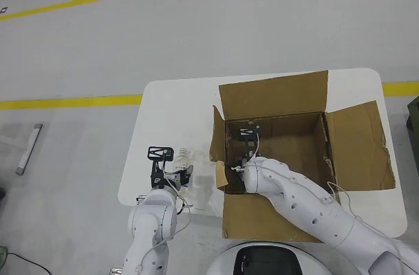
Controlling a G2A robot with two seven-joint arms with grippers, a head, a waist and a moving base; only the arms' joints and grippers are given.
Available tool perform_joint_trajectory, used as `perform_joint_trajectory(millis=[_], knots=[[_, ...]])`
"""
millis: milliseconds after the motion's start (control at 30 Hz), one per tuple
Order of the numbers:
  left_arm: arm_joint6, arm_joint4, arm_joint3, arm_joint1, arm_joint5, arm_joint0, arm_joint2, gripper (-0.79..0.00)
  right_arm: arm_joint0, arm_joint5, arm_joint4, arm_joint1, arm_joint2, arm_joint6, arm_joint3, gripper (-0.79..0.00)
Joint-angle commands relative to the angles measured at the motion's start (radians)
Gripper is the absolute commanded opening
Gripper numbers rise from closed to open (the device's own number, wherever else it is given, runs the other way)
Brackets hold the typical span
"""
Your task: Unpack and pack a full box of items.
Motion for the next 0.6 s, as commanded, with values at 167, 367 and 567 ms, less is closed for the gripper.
perform_joint_trajectory(millis=[167, 367, 567], knots=[[0.000, 0.000, 0.000, 0.000, 0.000, 0.000, 0.000, 0.000, -0.022, 0.002, -0.025, -0.002, 0.023, 0.004, -0.037, -0.785], [0.000, 0.000, 0.000, 0.000, 0.000, 0.000, 0.000, 0.000, -0.096, -0.005, -0.079, 0.019, 0.085, 0.004, -0.188, -0.785], [0.000, 0.000, 0.000, 0.000, 0.000, 0.000, 0.000, 0.000, -0.233, -0.047, -0.158, 0.057, 0.212, -0.011, -0.487, -0.785]])
